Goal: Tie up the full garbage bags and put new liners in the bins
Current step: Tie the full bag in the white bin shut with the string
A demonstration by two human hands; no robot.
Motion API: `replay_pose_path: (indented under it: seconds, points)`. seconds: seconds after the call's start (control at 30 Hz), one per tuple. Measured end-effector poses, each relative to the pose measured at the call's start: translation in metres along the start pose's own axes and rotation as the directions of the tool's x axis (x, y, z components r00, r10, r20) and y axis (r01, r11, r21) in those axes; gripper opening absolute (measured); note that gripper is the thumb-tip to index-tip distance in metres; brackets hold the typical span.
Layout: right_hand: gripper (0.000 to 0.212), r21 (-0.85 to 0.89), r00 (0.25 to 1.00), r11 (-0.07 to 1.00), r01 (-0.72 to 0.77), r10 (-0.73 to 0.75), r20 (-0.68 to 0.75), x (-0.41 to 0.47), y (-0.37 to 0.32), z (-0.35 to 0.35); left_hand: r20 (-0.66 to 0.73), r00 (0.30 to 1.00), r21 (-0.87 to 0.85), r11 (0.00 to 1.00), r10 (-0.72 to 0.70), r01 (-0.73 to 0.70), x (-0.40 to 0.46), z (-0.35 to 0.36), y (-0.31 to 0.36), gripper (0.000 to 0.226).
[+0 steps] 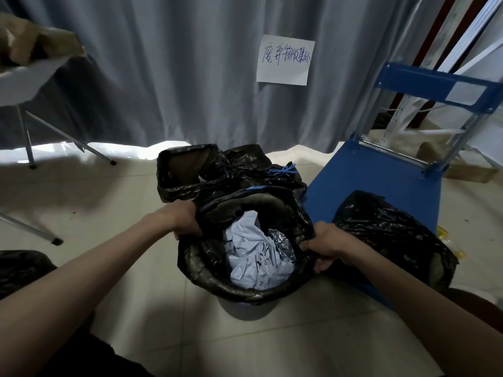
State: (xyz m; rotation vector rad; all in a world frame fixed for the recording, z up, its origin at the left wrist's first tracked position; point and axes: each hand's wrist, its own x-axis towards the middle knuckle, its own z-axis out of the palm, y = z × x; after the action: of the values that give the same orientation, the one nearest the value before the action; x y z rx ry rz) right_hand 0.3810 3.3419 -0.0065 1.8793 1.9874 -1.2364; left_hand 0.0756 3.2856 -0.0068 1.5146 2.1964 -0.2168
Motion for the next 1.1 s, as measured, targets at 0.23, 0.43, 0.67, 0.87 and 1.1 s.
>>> replay_pose_path:
  seconds: [0.23, 0.43, 0.67, 0.87, 1.1]
  points:
    - [0.011, 0.286, 0.988, 0.955, 0.083, -0.042, -0.145, 0.018, 0.005, 0.017, -0.212, 0.977, -0.057, 0.998, -0.033, 0.021, 0.016, 0.009, -0.001, 0.032]
    - [0.027, 0.47, 0.98, 0.873, 0.128, -0.037, -0.197, 0.023, 0.005, 0.023, -0.255, 0.966, -0.211, 0.978, -0.044, -0.011, 0.019, 0.011, -0.006, 0.046]
    - [0.029, 0.346, 0.971, 0.929, 0.13, -0.049, -0.234, 0.005, 0.012, 0.026, -0.093, 0.994, -0.552, 0.834, -0.065, 0.003, 0.0, 0.018, -0.015, 0.033]
    - [0.019, 0.425, 0.964, 0.892, 0.157, -0.044, -0.264, -0.001, 0.021, 0.02, -0.053, 0.998, -0.663, 0.749, -0.04, -0.006, -0.027, 0.008, -0.024, 0.023]
    - [0.022, 0.651, 0.943, 0.725, 0.224, 0.007, -0.331, -0.017, 0.012, 0.02, -0.326, 0.936, -0.561, 0.824, -0.134, -0.078, -0.043, -0.003, -0.025, 0.033]
